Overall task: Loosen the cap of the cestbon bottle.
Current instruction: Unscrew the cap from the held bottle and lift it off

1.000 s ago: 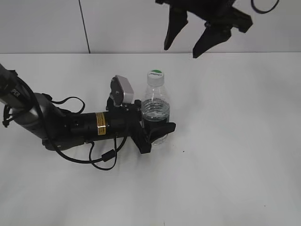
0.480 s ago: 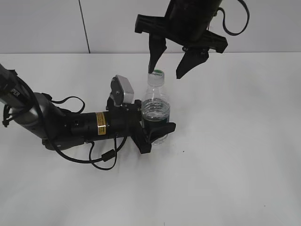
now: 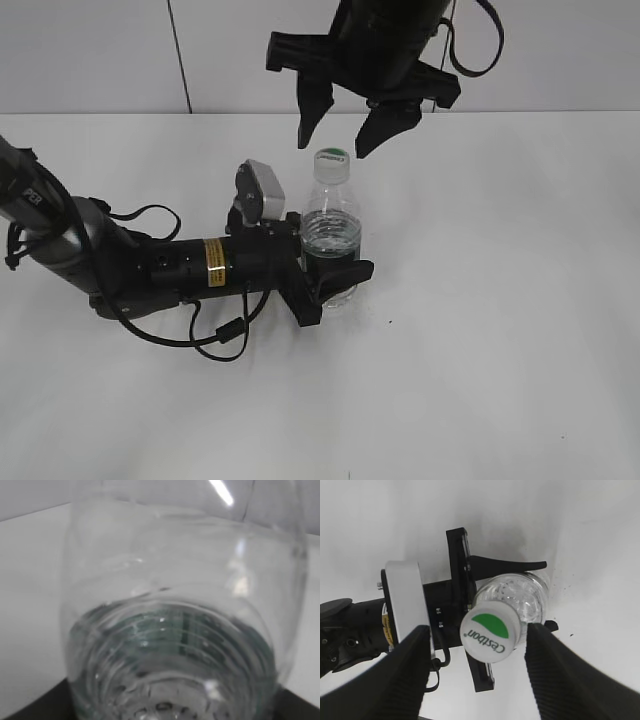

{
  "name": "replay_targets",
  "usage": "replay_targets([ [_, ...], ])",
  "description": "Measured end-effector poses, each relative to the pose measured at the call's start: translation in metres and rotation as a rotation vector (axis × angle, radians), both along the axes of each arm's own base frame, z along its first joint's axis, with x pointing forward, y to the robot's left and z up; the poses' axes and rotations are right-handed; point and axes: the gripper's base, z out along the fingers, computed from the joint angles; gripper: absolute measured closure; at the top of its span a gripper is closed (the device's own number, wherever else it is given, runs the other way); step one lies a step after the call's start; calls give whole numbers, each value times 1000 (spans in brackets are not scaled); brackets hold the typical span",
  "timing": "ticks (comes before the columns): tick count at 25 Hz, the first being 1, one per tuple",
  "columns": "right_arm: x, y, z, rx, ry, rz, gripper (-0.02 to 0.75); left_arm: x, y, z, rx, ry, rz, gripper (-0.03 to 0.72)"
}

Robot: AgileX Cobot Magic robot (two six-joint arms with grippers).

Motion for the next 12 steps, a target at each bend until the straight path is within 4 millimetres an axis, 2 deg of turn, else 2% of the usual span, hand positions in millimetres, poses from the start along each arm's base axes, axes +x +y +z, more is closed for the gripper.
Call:
replay_targets([
  [5,2,-1,0,-14,-21,1,280,0,0,0,0,0,0,282],
  [12,4,2,-11,-22,5,3,282,0,0,0,0,0,0,282],
])
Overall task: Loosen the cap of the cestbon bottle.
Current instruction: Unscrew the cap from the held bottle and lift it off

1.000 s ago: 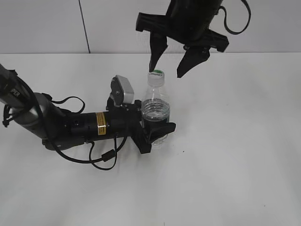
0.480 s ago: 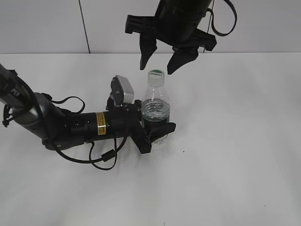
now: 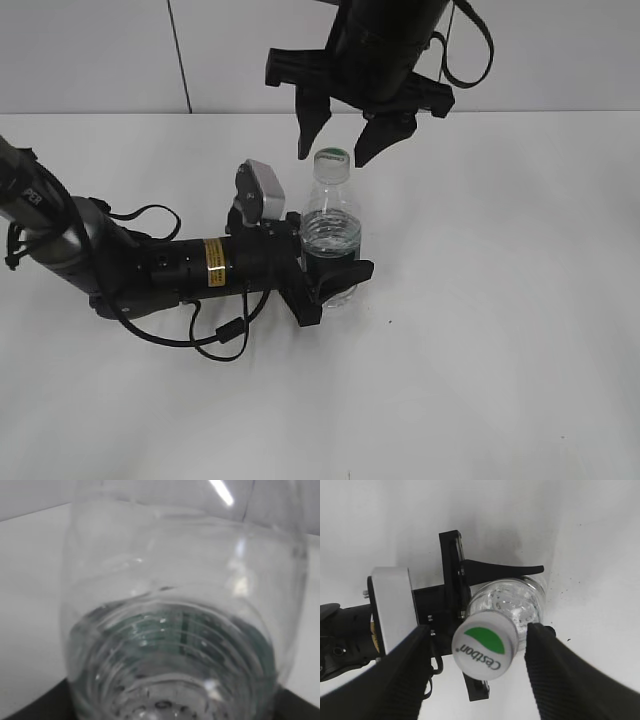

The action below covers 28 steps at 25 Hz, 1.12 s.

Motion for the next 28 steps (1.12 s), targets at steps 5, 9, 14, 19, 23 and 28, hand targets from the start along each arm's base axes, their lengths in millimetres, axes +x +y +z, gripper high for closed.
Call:
replay_targets([
  [5,1,1,-4,-5,8,2,323,0,0,0,0,0,0,282],
  [9,2,2,-8,-13,17,8,384,0,0,0,0,0,0,282],
  [14,1,1,-10,-23,26,21,414,0,0,0,2,-3,0,282],
  [19,1,1,-9,-25,26,26,427,0,0,0,2,-3,0,282],
  [23,1,1,-9,-32,24,49,427,0,0,0,2,-5,-1,282],
  [28,-1,0,-10,-53,14,138,430,0,0,0,8,-13,-6,282],
])
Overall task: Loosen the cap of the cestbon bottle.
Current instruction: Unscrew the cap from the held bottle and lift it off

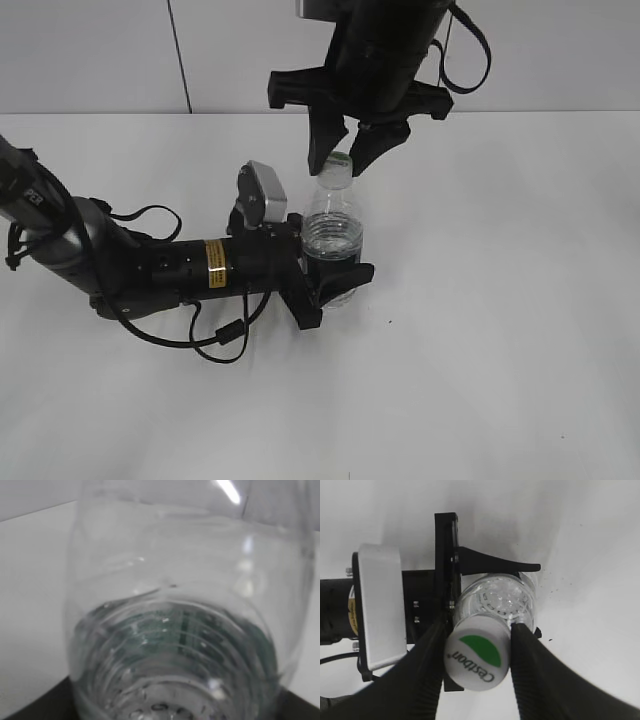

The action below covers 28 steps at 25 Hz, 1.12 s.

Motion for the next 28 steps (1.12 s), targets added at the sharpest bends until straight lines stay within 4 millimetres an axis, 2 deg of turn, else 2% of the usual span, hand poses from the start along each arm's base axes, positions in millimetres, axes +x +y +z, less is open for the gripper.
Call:
replay_targets([
  [17,-1,0,-1,-68,-175,587,435,-1,0,0,5,-8,-8,282],
  [28,-1,0,-1,-105,-273,903,437,-1,0,0,5,-8,-8,282],
])
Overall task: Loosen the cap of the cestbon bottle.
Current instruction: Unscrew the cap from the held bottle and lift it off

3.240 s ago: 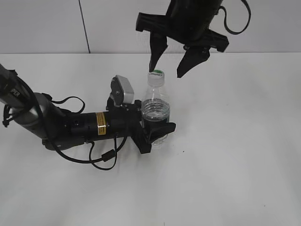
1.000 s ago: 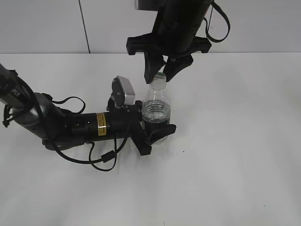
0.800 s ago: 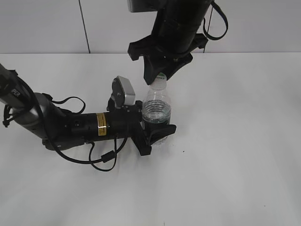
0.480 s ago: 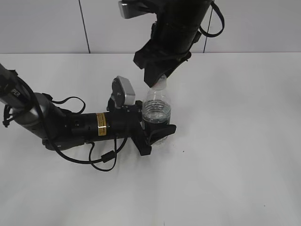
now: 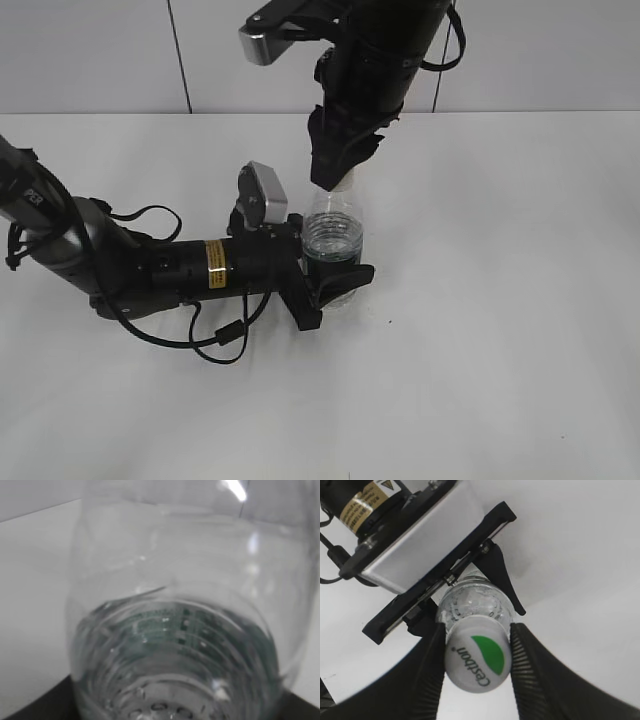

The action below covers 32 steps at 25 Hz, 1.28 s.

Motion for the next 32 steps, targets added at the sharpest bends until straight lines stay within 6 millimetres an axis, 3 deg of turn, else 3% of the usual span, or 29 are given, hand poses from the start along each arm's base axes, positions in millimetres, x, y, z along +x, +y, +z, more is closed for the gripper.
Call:
replay_targets([
  [32,-1,-1,0,-112,-299,1006,437,-1,0,0,5,-8,-10,282],
])
